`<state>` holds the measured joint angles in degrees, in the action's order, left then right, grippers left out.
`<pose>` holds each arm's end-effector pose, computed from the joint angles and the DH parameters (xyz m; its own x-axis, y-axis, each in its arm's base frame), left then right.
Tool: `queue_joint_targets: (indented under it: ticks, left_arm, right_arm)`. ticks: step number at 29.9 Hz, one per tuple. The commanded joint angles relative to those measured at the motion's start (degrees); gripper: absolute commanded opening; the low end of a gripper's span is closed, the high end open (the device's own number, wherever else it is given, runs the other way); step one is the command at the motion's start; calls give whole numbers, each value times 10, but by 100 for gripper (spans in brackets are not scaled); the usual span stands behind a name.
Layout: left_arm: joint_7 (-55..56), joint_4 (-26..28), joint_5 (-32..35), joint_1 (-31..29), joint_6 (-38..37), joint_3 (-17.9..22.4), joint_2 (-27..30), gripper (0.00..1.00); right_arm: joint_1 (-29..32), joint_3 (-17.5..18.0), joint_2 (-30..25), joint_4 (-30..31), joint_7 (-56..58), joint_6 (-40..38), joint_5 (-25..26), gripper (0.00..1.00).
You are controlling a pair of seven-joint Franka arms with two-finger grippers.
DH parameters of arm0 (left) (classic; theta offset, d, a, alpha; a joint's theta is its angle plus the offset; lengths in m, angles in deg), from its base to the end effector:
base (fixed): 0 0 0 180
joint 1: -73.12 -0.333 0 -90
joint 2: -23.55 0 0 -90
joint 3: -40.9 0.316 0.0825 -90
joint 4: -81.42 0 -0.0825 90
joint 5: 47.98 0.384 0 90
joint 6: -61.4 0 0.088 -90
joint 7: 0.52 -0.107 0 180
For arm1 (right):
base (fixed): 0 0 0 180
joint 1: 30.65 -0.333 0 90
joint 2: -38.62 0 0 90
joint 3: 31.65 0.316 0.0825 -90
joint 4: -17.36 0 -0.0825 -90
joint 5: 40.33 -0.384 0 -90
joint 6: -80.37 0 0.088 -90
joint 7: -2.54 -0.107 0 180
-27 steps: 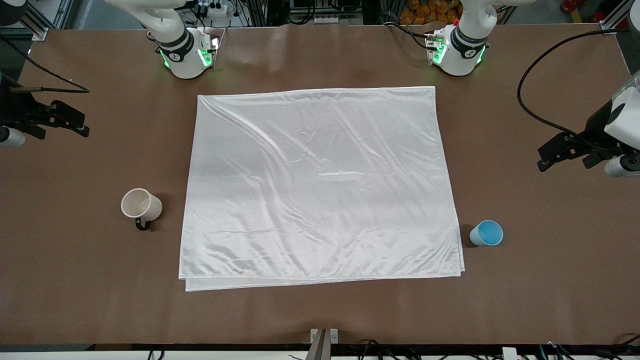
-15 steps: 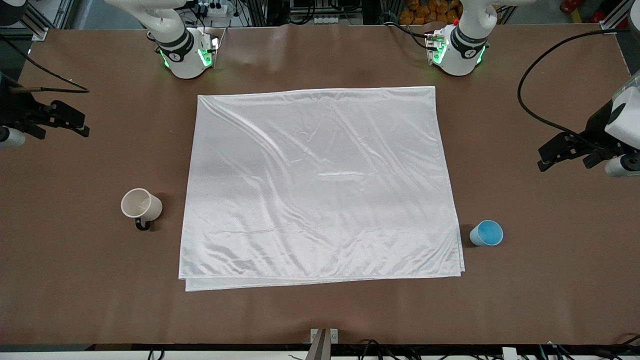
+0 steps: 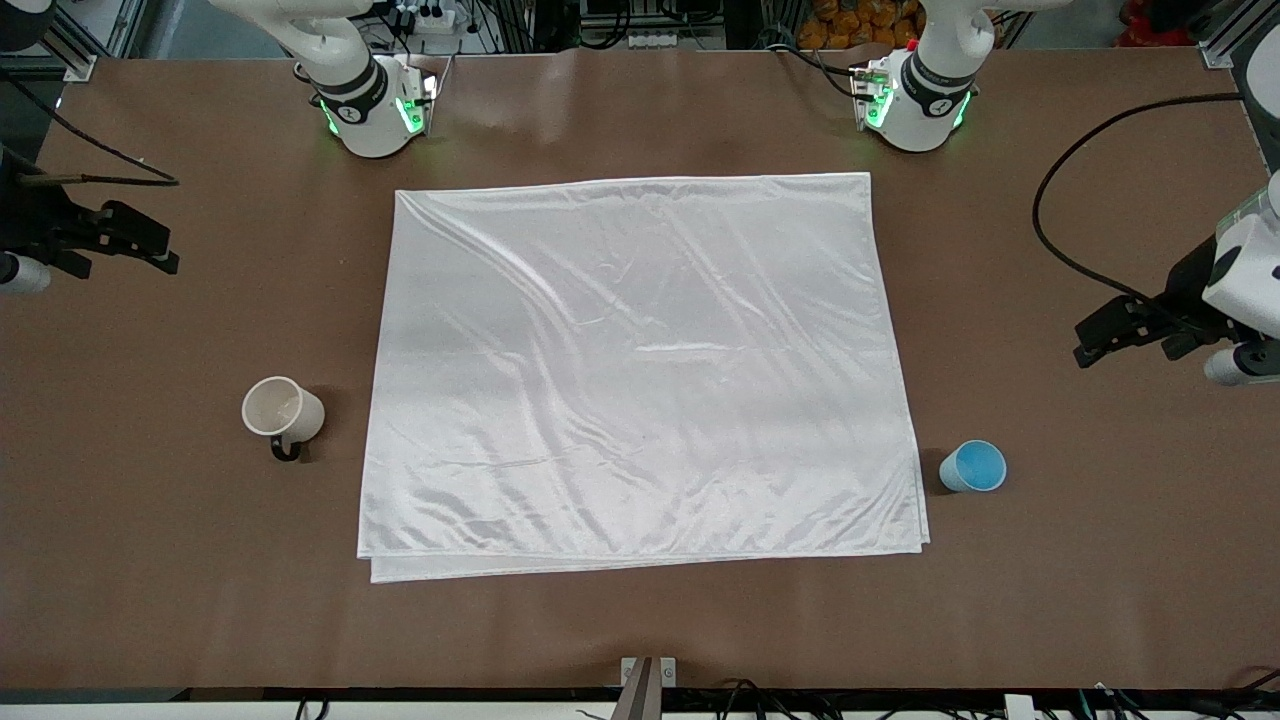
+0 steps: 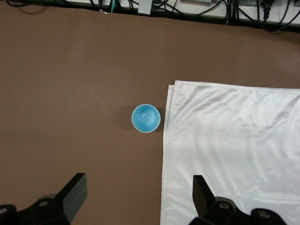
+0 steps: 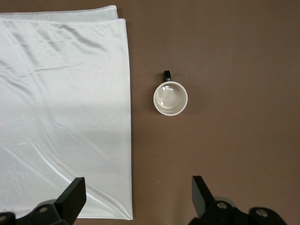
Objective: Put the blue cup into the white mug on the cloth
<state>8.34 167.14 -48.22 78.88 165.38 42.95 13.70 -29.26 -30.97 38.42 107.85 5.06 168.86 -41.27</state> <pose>0.6268 -0.0428 0.5822 0.9853 0.0901 0.1449 0.0880 -0.9959 0.0206 0.5504 -0.0050 0.6201 0.9990 0.0320 -0.0307 0.0315 -0.9993 -0.0177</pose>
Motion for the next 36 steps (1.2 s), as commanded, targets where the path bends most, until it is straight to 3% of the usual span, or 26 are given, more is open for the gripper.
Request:
queue_joint_targets:
  ticks: [1,14,30,36]
  left_arm:
    - [-17,-1,1,-7,34,2,-38,100]
    - [-7,11,-8,-13,114,2,-123,100]
    - [-7,12,-5,-14,188,3,-207,100]
    - [-8,58,-1,-14,255,4,-216,100]
  right_arm:
    - [7,6,-3,-3,-10,1,-2,100]
    - [19,2,21,12,-3,38,-1,100]
    - [22,2,100,13,-1,81,-1,100]
    - [24,2,131,13,22,103,-1,100]
